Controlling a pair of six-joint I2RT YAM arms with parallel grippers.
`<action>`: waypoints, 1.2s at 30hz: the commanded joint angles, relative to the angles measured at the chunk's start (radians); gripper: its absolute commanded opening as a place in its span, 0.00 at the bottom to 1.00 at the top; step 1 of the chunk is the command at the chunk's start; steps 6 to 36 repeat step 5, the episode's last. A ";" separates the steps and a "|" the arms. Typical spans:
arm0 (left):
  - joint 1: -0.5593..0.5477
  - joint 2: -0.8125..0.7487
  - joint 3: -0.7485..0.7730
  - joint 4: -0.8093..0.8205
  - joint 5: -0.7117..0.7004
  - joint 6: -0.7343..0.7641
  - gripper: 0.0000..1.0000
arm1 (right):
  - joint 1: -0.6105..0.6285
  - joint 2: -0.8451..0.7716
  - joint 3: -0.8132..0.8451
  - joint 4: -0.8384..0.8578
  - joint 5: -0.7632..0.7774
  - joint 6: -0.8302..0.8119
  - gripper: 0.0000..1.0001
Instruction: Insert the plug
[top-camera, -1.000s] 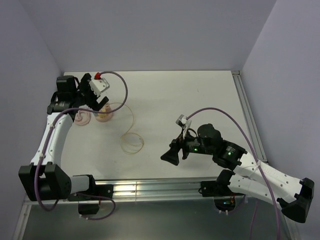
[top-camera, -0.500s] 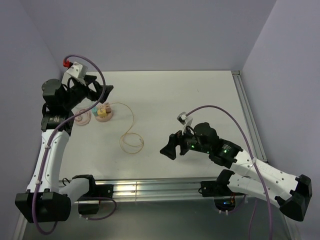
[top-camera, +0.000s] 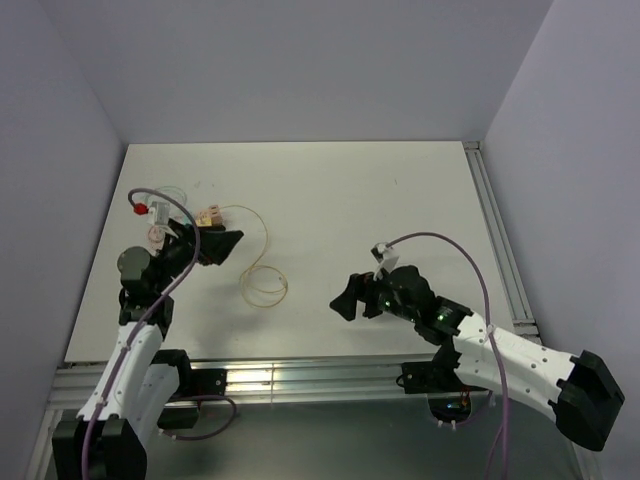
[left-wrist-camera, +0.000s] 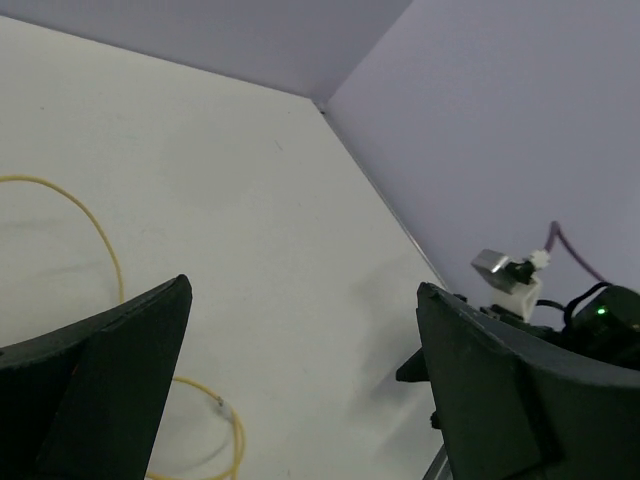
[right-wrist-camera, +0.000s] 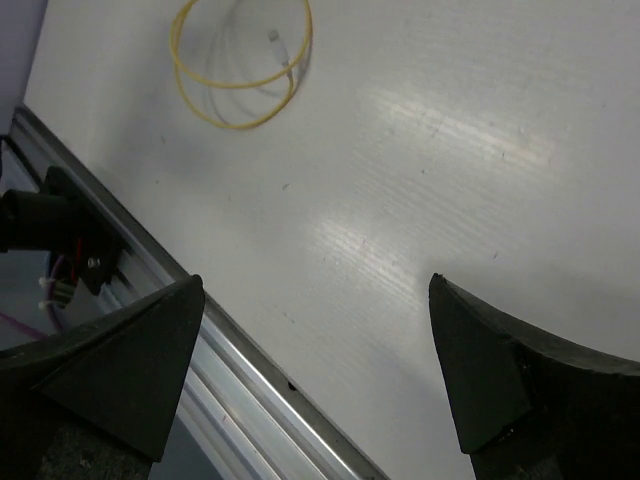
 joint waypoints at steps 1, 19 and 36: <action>-0.002 -0.149 -0.096 0.224 -0.016 -0.177 0.99 | -0.007 -0.082 -0.124 0.215 -0.070 0.118 1.00; -0.004 -0.321 -0.325 0.497 -0.140 -0.561 0.99 | -0.008 -0.282 -0.326 0.454 -0.139 0.190 1.00; -0.004 -0.321 -0.325 0.497 -0.140 -0.561 0.99 | -0.008 -0.282 -0.326 0.454 -0.139 0.190 1.00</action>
